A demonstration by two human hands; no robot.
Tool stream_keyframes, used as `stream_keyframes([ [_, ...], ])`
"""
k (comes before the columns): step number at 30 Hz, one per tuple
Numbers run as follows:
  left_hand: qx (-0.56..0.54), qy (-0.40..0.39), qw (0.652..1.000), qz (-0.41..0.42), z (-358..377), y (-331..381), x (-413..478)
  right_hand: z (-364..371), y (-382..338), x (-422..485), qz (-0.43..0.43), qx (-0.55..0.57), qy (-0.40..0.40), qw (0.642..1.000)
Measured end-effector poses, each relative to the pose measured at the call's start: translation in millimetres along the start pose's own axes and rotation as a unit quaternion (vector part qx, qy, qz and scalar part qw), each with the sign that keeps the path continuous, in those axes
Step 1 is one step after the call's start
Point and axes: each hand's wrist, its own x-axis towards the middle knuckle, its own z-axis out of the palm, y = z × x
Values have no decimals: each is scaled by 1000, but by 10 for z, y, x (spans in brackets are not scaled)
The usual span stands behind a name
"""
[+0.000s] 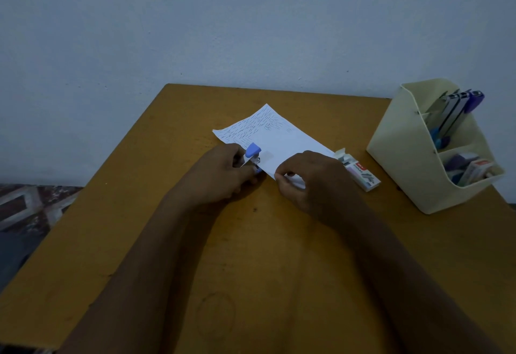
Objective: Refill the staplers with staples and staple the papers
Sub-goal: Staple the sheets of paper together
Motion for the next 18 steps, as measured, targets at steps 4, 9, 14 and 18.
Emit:
stream_keyframes([
  [4,-69,-15,997,-17,28,21,4,21,-2,-1,-15,0,5,1000],
  [9,-156,-21,985,-66,40,51,16,58,-20,-12,-35,-1,1,999],
  [14,-191,6,978,-83,60,88,17,70,-18,-7,-40,5,13,999],
  [18,-175,28,982,-67,83,107,18,90,-20,3,-47,2,21,999],
])
